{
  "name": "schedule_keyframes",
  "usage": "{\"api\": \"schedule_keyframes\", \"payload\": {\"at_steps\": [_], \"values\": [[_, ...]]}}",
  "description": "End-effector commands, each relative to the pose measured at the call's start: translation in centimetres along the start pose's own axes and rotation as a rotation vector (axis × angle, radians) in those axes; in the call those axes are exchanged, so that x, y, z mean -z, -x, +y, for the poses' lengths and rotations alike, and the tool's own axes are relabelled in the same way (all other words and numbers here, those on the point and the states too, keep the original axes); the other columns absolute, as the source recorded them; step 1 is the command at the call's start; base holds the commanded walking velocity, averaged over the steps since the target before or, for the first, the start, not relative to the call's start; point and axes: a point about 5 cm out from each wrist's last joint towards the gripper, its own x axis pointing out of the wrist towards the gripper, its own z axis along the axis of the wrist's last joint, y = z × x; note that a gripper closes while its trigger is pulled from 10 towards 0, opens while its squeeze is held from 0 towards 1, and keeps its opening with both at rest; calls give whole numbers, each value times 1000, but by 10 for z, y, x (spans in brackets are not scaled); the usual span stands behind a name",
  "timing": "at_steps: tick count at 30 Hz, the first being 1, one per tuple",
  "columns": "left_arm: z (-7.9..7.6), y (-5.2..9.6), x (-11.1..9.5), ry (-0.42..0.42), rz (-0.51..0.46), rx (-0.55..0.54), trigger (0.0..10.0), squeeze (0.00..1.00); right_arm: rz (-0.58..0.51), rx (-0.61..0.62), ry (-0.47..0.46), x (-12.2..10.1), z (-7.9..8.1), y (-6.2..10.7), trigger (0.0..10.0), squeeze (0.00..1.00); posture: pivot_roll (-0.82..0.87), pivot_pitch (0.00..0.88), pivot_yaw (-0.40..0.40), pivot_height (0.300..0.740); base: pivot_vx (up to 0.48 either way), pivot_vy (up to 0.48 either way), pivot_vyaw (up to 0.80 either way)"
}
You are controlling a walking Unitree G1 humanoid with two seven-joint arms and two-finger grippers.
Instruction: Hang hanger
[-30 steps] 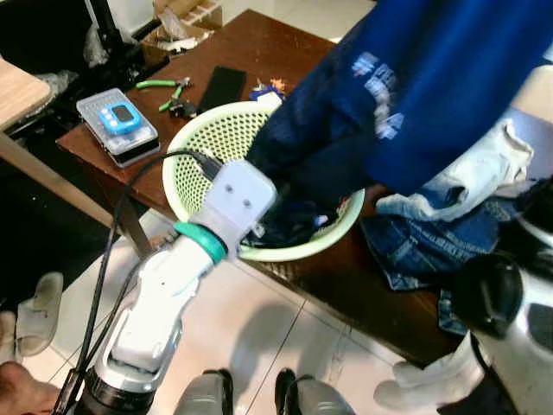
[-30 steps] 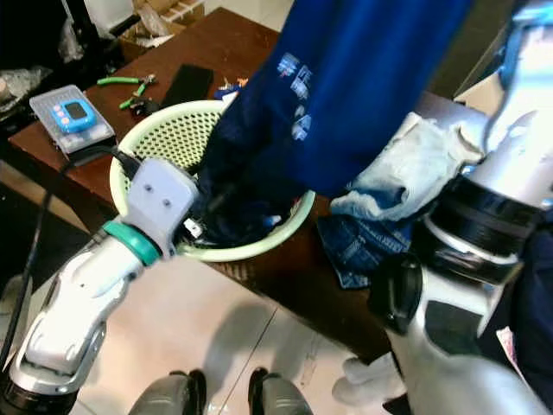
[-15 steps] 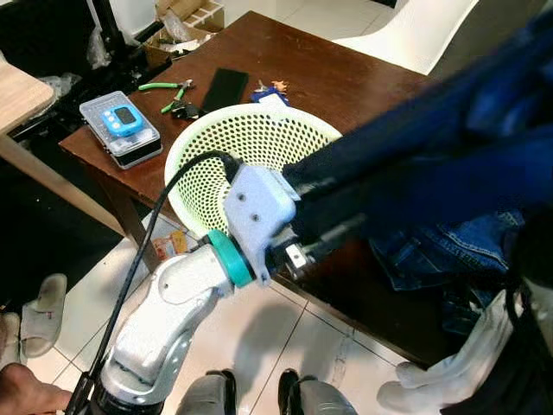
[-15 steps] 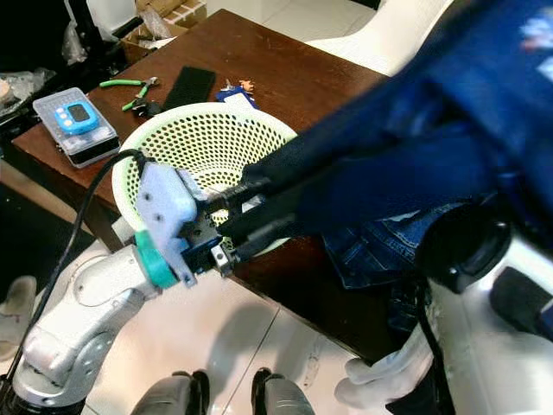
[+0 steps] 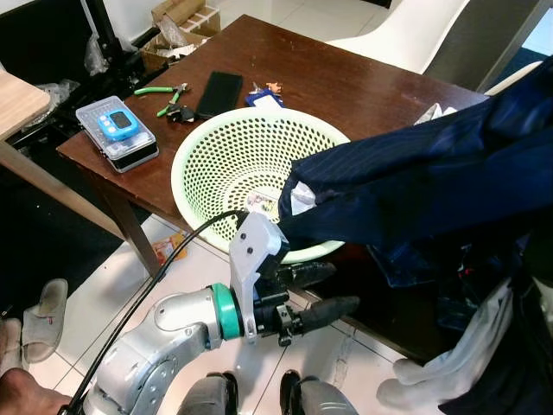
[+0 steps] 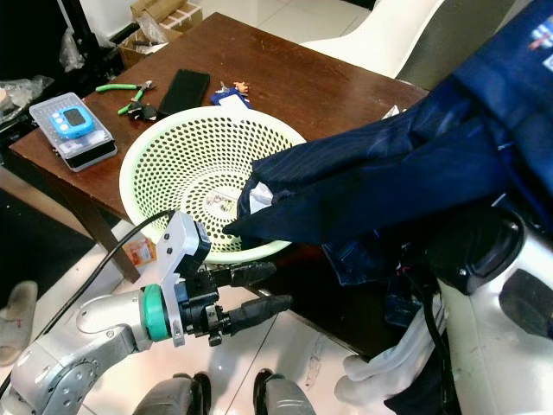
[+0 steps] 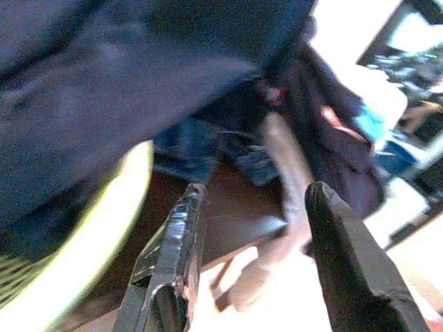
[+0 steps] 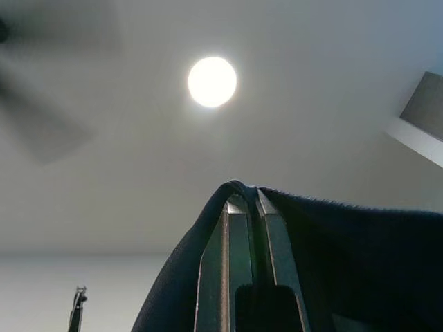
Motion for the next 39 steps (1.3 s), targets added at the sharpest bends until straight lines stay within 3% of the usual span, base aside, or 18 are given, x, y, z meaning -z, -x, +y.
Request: {"api": "schedule_keyframes", "payload": {"at_steps": [1, 2, 3, 4, 7, 10, 13, 22, 23, 24, 25, 29, 30, 34, 35, 36, 37, 39], "values": [[7, 4, 4, 2, 20, -73, 10000, 0, -6, -22, 16, -2, 3, -2, 10000, 0, 72, 80, 4, 740, 0, 0, 0], [11, 5, 4, -5, 24, -110, 10000, 0, -3, -21, 16, -1, 3, -2, 10000, 0, 72, 80, 4, 740, 0, 0, 0], [30, 8, 6, -50, 61, -269, 10000, 0, 3, -18, 18, 1, 2, -1, 10000, 0, 77, 82, 2, 740, 0, 0, 0], [30, 8, 6, -50, 61, -269, 10000, 0, 3, -18, 18, 1, 2, -1, 10000, 0, 77, 82, 2, 740, 0, 0, 0], [49, 14, 5, -91, 74, -426, 10000, 0, 5, -16, 19, 2, 2, -1, 10000, 0, 79, 82, 3, 740, 0, 0, 0], [90, 36, -2, -127, 86, -702, 10000, 0, -2, -13, 36, 1, -1, -1, 10000, 0, 80, 80, 0, 740, 0, 0, 0], [110, 51, -8, -156, 86, -842, 10000, 0, -19, -20, 81, -8, -3, -6, 10000, 0, 74, 77, 0, 740, 0, 0, 0], [119, 58, -17, -198, 61, -898, 10000, 0, -45, -16, 137, -25, -7, -12, 10000, 0, 67, 75, 1, 740, 0, 0, 0], [122, 59, -22, -225, 45, -921, 10000, 0, -86, 1, 183, -43, -10, -16, 10000, 0, 59, 69, 6, 740, 0, 0, 0], [122, 59, -22, -225, 45, -921, 10000, 0, -86, 1, 183, -43, -10, -16, 10000, 0, 59, 69, 6, 740, 0, 0, 0], [126, 60, -25, -241, 31, -951, 10000, 0, -165, 33, 240, -72, -12, -21, 10000, 0, 36, 55, 20, 740, 0, 0, 0], [126, 60, -25, -241, 31, -951, 10000, 0, -165, 33, 240, -72, -12, -21, 10000, 0, 36, 55, 20, 740, 0, 0, 0], [130, 59, -28, -247, 11, -968, 10000, 0, -246, 62, 279, -101, -12, -25, 10000, 0, 27, 51, 24, 740, 0, 0, 0], [130, 54, -35, -279, -27, -953, 10000, 0, -246, 40, 272, -108, -8, -26, 10000, 0, 14, 41, 33, 740, 0, 0, 0], [110, 31, -51, -453, -90, -826, 10000, 0, 92, -130, 200, -36, 5, -3, 10000, 0, 38, 42, 26, 740, 0, 0, 0], [110, 31, -51, -453, -90, -826, 10000, 0, 92, -130, 200, -36, 5, -3, 10000, 0, 38, 42, 26, 740, 0, 0, 0], [92, 18, -58, -562, -124, -741, 10000, 0, 363, -282, 113, 23, 22, 32, 10000, 0, 53, 43, 19, 740, 0, 0, 0], [92, 18, -58, -562, -124, -741, 10000, 0, 363, -282, 113, 23, 22, 32, 10000, 0, 53, 43, 19, 740, 0, 0, 0]]}}
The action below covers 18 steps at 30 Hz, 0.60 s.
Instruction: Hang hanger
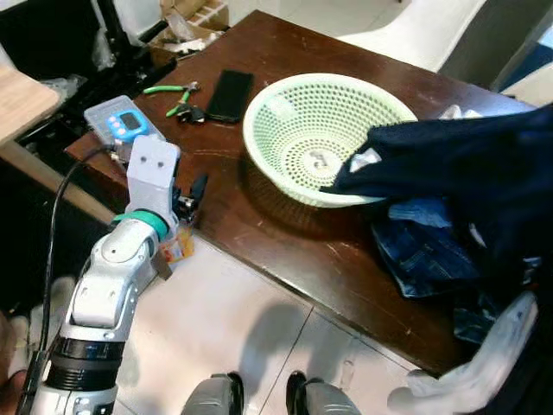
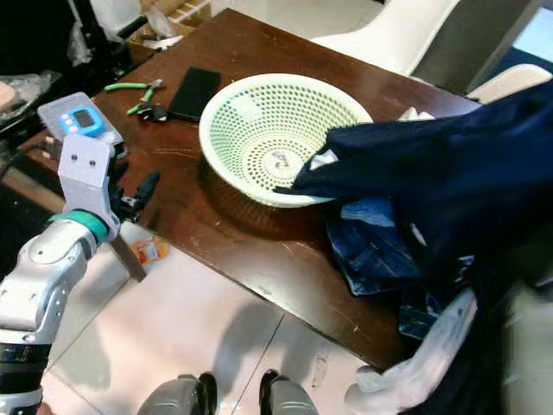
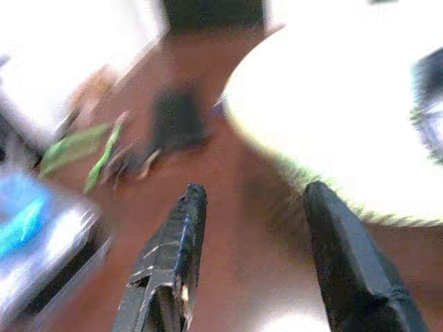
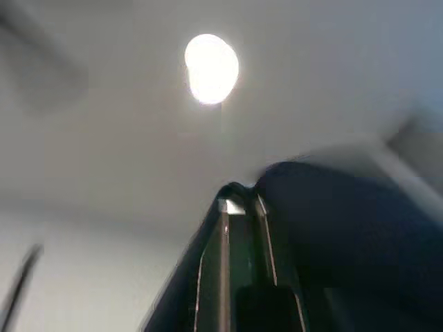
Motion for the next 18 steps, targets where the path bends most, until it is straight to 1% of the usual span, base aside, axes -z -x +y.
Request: {"api": "schedule_keyframes", "payload": {"at_steps": [1, 3, 4, 5, 8, 9, 10, 11, 13, 14, 16, 17, 18], "values": [[-13, 2, -7, -42, -51, 58, 10000, 0, 121, -152, -56, 27, 25, -1, 10000, 0, 53, 43, 19, 740, 0, 0, 0], [-20, 4, -19, -69, -97, 73, 10000, 0, 353, -362, -115, 61, 54, 19, 10000, 0, 59, 46, 14, 740, 0, 0, 0], [-20, 4, -19, -69, -97, 73, 10000, 0, 353, -362, -115, 61, 54, 19, 10000, 0, 59, 46, 14, 740, 0, 0, 0], [-21, 4, -23, -73, -111, 73, 10000, 0, 467, -455, -137, 76, 66, 30, 10000, 0, 58, 47, 13, 740, 0, 0, 0], [-21, 4, -23, -73, -111, 73, 10000, 0, 467, -455, -137, 76, 66, 30, 10000, 0, 58, 47, 13, 740, 0, 0, 0], [-21, 4, -25, -75, -120, 73, 10000, 0, 547, -521, -147, 86, 74, 39, 10000, 0, 58, 47, 13, 740, 0, 0, 0], [-21, 4, -25, -75, -120, 73, 10000, 0, 547, -521, -147, 86, 74, 39, 10000, 0, 58, 47, 13, 740, 0, 0, 0], [-20, 2, -26, -79, -127, 72, 10000, 0, 610, -571, -125, 94, 78, 43, 10000, 0, 53, 47, 12, 740, 0, 0, 0], [-20, 2, -26, -79, -127, 72, 10000, 0, 610, -571, -125, 94, 78, 43, 10000, 0, 53, 47, 12, 740, 0, 0, 0], [-19, 1, -27, -81, -131, 70, 10000, 0, 664, -613, -71, 100, 79, 46, 10000, 0, 53, 47, 12, 740, 0, 0, 0], [-19, 1, -27, -81, -131, 70, 10000, 0, 664, -613, -71, 100, 79, 46, 10000, 0, 53, 47, 12, 740, 0, 0, 0], [-20, 0, -29, -84, -143, 69, 10000, 0, 731, -648, -9, 110, 80, 51, 10000, 0, 53, 47, 12, 740, 0, 0, 0], [-20, 0, -29, -84, -143, 69, 10000, 0, 731, -648, -9, 110, 80, 51, 10000, 0, 53, 47, 12, 740, 0, 0, 0]]}}
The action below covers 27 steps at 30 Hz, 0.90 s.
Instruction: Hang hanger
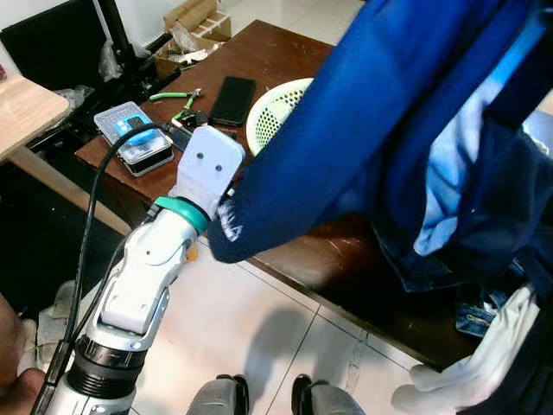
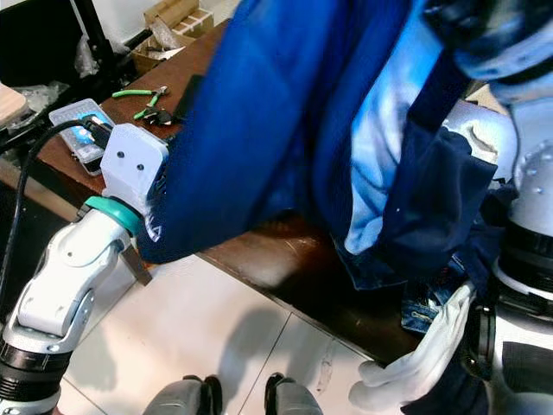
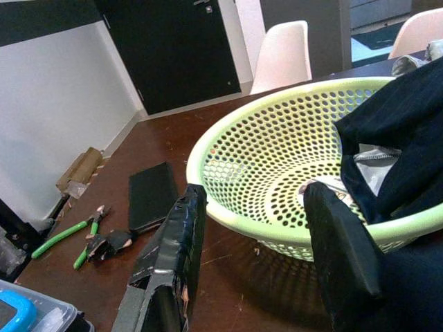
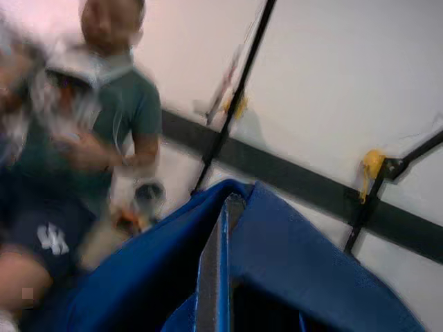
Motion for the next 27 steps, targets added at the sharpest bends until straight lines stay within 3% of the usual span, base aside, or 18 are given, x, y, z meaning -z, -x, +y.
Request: {"api": "schedule_keyframes", "payload": {"at_steps": [1, 4, 5, 6, 7, 12, 27], "values": [[0, -2, -6, -10, -34, -6, 10000, 0, 50, 15, 47, 11, 2, -3, 10000, 0, 53, 49, 9, 740, 0, 0, 0], [-1, -2, -10, -10, -54, -11, 10000, 0, 48, 68, 48, 18, 1, -5, 10000, 0, 54, 50, 8, 740, 0, 0, 0], [-1, -2, -15, -9, -77, -23, 10000, 0, -9, 170, 30, 21, -4, -5, 10000, 0, 57, 50, 7, 740, 0, 0, 0], [-1, -2, -15, -9, -77, -23, 10000, 0, -9, 170, 30, 21, -4, -5, 10000, 0, 57, 50, 7, 740, 0, 0, 0], [0, -3, -20, -3, -98, -37, 10000, 0, -93, 277, -4, 21, -10, -6, 10000, 0, 67, 50, 7, 740, 0, 0, 0], [4, -4, -28, 8, -126, -60, 10000, 0, -216, 387, -73, 19, -16, -6, 10000, 0, 69, 49, 9, 740, 0, 0, 0], [4, -6, -26, 40, -120, -101, 10000, 0, -164, 486, -129, 51, -11, 4, 10000, 0, 72, 51, 7, 740, -48, 0, 0]]}}
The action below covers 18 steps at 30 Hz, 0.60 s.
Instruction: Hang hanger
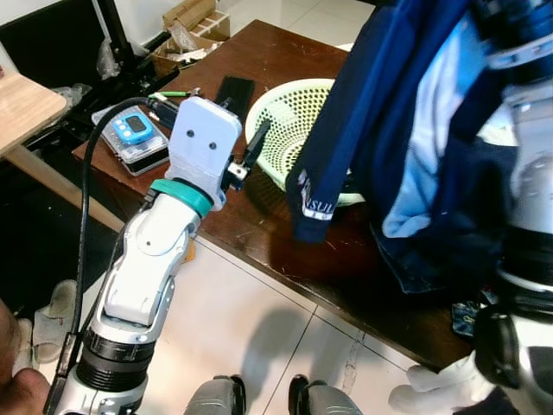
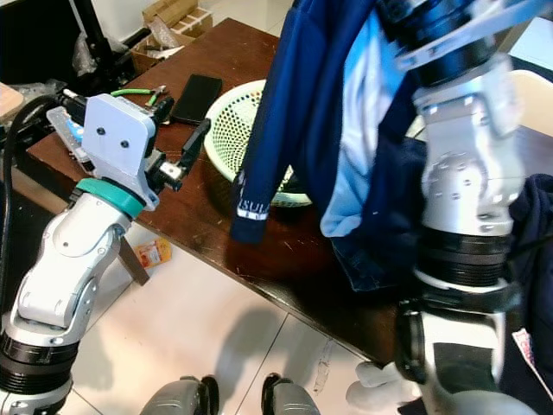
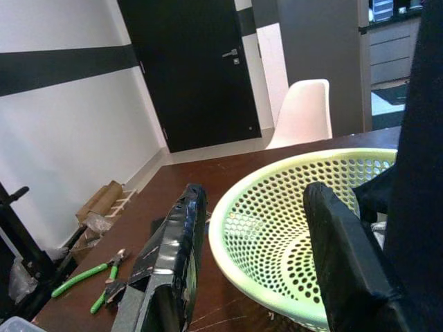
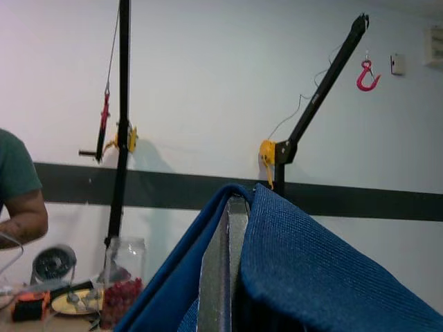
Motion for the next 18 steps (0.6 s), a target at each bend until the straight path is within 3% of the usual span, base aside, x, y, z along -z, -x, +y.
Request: {"api": "schedule_keyframes", "payload": {"at_steps": [1, 4, 5, 9, 12, 15, 18], "values": [[1, 0, 1, -6, 10, -8, 10000, 0, -42, 32, 13, -6, -4, 0, 10000, 0, 74, 52, 6, 740, -386, 0, 0], [1, 1, 1, -9, 10, -8, 10000, 0, -178, 73, -38, -26, -10, -9, 10000, 0, 76, 52, 6, 740, -396, 0, 0], [1, 1, 1, -9, 10, -8, 10000, 0, -178, 73, -38, -26, -10, -9, 10000, 0, 76, 52, 6, 740, -398, 0, 0], [-1, 1, 1, -6, 11, -5, 10000, 0, -475, 44, -113, -87, -21, -29, 10000, 0, 75, 51, 5, 740, -405, 0, 0], [-2, 1, 2, -5, 12, -6, 10000, 0, -631, 19, -124, -123, -26, -29, 10000, 0, 76, 51, 4, 740, -409, 0, 0], [-2, 2, 2, -4, 15, -9, 10000, 0, -696, 0, -107, -142, -26, -26, 10000, 0, 76, 52, 2, 740, -410, 0, 0], [-1, 2, 3, -4, 17, -10, 10000, 0, -697, -1, -81, -145, -27, -25, 10000, 0, 76, 52, 2, 740, -415, 0, 0]]}}
